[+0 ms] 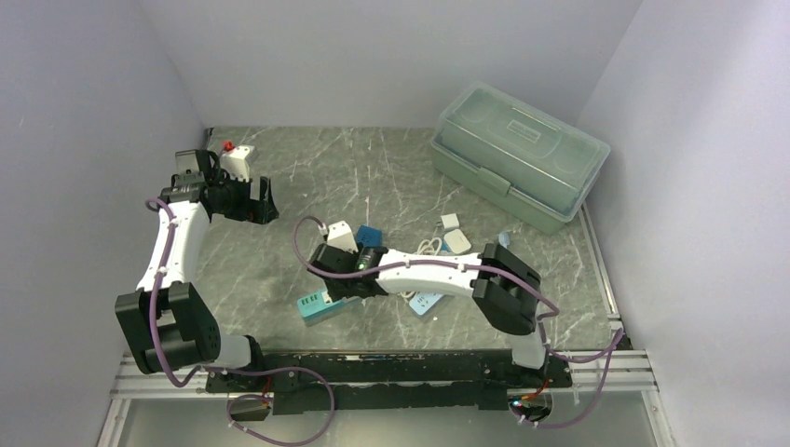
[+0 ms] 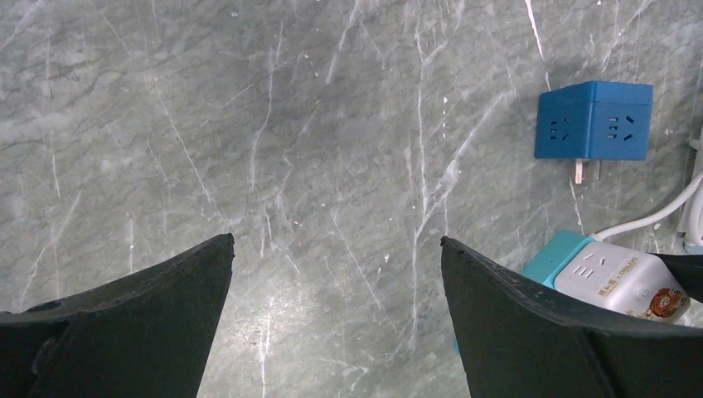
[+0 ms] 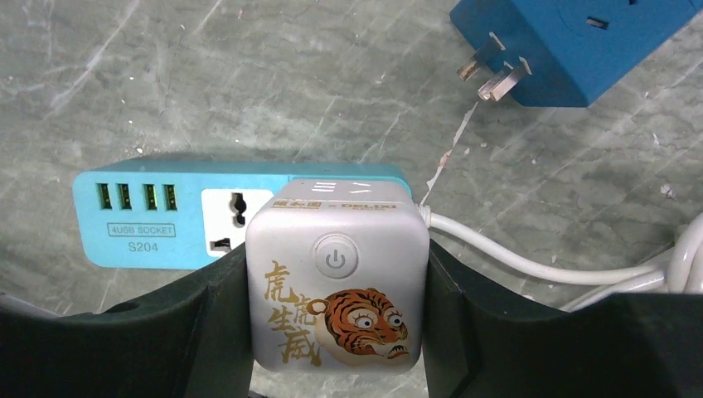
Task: Insert the plug
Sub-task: Insert the plug into the socket.
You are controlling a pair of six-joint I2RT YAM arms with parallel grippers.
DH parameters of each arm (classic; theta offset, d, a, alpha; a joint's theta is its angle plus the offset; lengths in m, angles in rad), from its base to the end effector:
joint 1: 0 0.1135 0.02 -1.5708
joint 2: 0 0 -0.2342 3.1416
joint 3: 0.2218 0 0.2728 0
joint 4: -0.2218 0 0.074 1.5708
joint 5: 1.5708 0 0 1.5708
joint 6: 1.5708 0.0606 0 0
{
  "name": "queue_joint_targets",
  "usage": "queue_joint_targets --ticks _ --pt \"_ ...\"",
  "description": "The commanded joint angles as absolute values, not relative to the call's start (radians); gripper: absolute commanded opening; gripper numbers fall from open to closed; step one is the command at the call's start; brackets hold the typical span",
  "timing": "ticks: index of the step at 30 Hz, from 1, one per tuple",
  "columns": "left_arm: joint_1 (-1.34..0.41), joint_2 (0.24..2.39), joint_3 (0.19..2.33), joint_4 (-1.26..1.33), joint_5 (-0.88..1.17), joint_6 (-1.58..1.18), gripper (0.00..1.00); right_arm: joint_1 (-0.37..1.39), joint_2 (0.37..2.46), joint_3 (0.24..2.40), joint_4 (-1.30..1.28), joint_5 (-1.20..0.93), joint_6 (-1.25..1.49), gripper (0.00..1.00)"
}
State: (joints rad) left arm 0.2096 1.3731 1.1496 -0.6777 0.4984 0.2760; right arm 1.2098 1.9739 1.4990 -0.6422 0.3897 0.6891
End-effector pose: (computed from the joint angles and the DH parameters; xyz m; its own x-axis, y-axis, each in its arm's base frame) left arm 0.3247 0.0394 0.2429 -0.7086 0.0940 -0.6993 0.3124 0.9305 -0.1915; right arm 0.1745 0.3969 0.1437 -0.7579 -0.3422 -0.5554 -0.4207 0.9071 0.0151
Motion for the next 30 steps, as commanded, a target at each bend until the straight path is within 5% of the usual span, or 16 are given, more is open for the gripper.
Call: queue_joint_targets --ticks 1,17,30 --pt "0.209 1.383 1.189 -0.692 0.494 0.300 1.00 1.229 1.994 1.351 -0.646 0.477 0.709 0.00" --pt "0.209 1.399 1.243 -0.716 0.438 0.309 1.00 1.247 1.960 0.983 -0.289 0.458 0.702 0.00" --pt "0.207 1.427 1.282 -0.729 0.405 0.313 1.00 1.305 2.008 0.961 -0.311 0.507 0.710 0.00"
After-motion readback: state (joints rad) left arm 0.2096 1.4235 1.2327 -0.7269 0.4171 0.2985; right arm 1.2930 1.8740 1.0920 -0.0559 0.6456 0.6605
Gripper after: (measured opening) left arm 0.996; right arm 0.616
